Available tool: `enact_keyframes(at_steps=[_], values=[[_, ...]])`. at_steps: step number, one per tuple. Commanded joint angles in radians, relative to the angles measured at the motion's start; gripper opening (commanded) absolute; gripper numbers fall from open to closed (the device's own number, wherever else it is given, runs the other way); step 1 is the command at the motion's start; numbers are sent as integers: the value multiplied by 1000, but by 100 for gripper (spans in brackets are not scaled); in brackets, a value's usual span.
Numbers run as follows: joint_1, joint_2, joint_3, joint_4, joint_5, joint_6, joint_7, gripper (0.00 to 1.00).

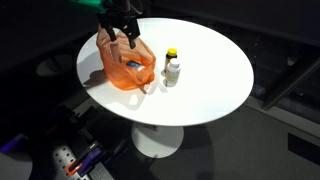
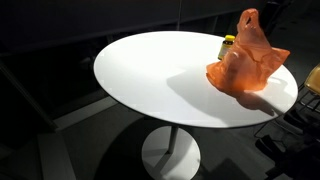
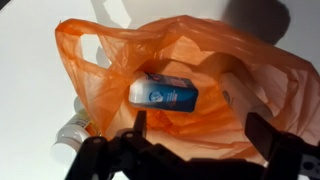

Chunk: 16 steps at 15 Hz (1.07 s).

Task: Remove the roll on stick from the plastic bag and put it on the table

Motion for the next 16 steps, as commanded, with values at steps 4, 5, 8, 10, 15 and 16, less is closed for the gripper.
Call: enact_keyframes(at_steps=[4,5,8,10,15,16], values=[[19,46,21,19,66,9,-17,100],[22,53,24,23,72,11,-18,100],[29,77,28,38,96,28,-30,100],[33,97,32,54,108,44,-38,100],[41,151,50,102,126,72,-61,100],[42,160,54,111,127,77,-64,100]])
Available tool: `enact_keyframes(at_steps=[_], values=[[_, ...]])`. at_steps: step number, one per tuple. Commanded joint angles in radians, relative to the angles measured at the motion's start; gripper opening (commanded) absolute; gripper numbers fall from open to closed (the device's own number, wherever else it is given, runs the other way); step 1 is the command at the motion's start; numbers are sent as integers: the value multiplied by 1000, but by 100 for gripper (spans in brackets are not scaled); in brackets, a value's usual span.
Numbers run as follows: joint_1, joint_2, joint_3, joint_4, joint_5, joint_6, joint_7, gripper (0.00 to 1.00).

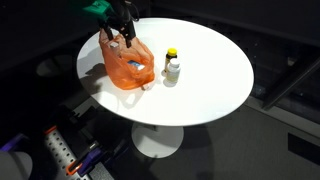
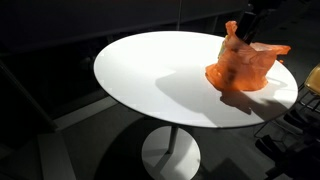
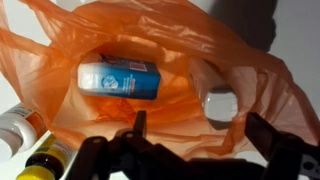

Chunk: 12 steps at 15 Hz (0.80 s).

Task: Remove the roll on stick from the plastic bag and put it on the table

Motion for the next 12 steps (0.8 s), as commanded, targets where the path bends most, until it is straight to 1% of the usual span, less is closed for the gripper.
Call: enact_keyframes(at_steps=[1,5,12], values=[[4,49,14,53,34,20,-44,100],[6,64,27,64,28,15,-50,100],[4,60,30,41,19,2,-49,100]])
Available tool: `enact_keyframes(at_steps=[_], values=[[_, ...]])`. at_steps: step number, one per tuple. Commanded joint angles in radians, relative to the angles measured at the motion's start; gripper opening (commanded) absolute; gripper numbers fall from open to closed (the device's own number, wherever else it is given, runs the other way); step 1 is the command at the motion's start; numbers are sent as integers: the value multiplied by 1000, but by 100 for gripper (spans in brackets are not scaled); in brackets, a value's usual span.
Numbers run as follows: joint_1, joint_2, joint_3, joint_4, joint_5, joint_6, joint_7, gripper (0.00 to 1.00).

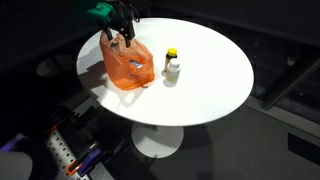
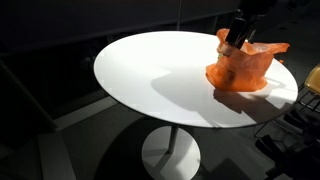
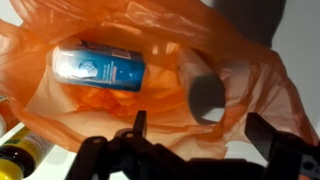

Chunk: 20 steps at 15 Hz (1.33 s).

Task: Remove the roll on stick from the plastic bag and put it on the table

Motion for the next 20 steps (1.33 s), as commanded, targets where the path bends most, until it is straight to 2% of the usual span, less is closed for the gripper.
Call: enact_keyframes(at_steps=[1,13,20], values=[[-3,-9,3,-6,17,-17,-30,100],[-6,10,-3,-34,-4,-5,-17,100],[-5,-22,-4,-44,-20,-14,-6,100]])
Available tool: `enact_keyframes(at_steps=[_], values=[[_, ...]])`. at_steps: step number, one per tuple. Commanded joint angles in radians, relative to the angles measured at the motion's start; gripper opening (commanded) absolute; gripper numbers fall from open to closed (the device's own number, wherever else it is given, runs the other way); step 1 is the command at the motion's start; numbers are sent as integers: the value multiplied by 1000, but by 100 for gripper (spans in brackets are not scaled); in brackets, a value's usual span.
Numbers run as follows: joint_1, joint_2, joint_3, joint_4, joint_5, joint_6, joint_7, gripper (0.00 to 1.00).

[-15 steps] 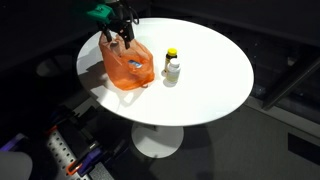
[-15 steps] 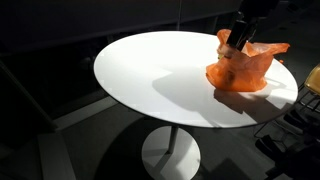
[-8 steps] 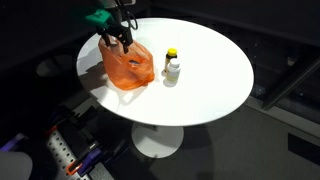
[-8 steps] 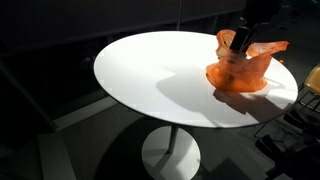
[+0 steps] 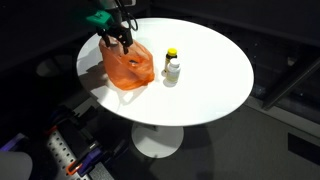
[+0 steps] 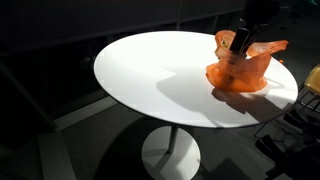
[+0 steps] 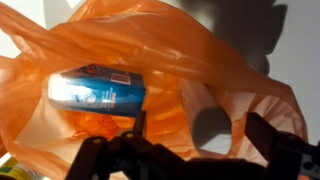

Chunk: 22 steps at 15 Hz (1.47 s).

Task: Remove the roll on stick from the plastic bag and put it on the table

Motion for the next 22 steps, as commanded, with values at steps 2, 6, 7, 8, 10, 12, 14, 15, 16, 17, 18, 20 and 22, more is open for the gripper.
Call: enact_keyframes(at_steps=[2,6,7,8,10,12,14,15,16,17,18,20,22], values=[[-4,-43,-3,-14,-26,-12,5,100],[-7,-66,-8,-19,-36,-13,7,100],[-7,-69,-9,-19,-38,-15,7,93],[-8,-72,-11,-19,-39,-16,7,87],[-10,-76,-13,-18,-36,-19,4,86],[-10,-76,-13,-17,-33,-21,2,85],[-7,-67,-11,-12,-30,-20,2,85],[-5,-62,-9,-8,-28,-20,0,85],[-4,-58,-8,-5,-25,-21,-2,86],[-2,-54,-6,-2,-23,-23,-3,84],[-1,-52,-4,0,-20,-27,-4,82],[1,-52,-1,1,-16,-33,-5,76],[3,-53,2,1,-19,-35,-1,52]])
